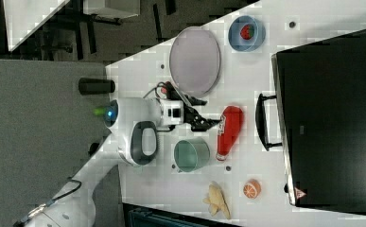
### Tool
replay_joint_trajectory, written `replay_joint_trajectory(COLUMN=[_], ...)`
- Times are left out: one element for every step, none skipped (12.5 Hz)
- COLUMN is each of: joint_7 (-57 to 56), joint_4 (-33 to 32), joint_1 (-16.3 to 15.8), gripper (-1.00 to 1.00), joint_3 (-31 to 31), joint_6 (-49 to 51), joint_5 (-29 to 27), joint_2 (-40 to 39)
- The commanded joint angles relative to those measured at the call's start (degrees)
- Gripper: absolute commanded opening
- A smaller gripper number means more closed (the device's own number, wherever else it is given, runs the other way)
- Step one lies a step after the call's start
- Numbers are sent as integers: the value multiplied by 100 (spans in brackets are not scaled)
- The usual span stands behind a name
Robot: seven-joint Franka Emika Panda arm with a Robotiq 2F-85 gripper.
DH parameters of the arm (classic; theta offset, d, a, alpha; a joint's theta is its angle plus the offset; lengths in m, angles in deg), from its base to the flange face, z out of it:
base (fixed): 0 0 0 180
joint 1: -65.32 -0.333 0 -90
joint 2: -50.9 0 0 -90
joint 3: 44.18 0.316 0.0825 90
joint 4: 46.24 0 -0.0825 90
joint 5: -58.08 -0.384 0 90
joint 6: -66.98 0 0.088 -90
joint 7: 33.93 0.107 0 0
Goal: Pick Ketchup from oven and place it on table.
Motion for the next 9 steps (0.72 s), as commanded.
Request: replay_joint_trajectory(joint_7=[226,226,226,226,225,225,225,225,221], joint_4=[503,807,1359,1747,2315,2775,3040,3391,3499], joint_1=[16,16,17,17,14,13,7,5,6], gripper=[100,100,100,100,100,100,100,100,100], joint_3=[-73,-91,-104,-113,-113,-113,-104,-89,-88], joint_6=[942,1465,2253,2700,3260,3611,3789,4139,4317], joint_5=[-27,-26,-25,-15,-7,-1,-1,0,0], joint_2=[763,913,1104,1201,1275,1286,1285,1288,1291])
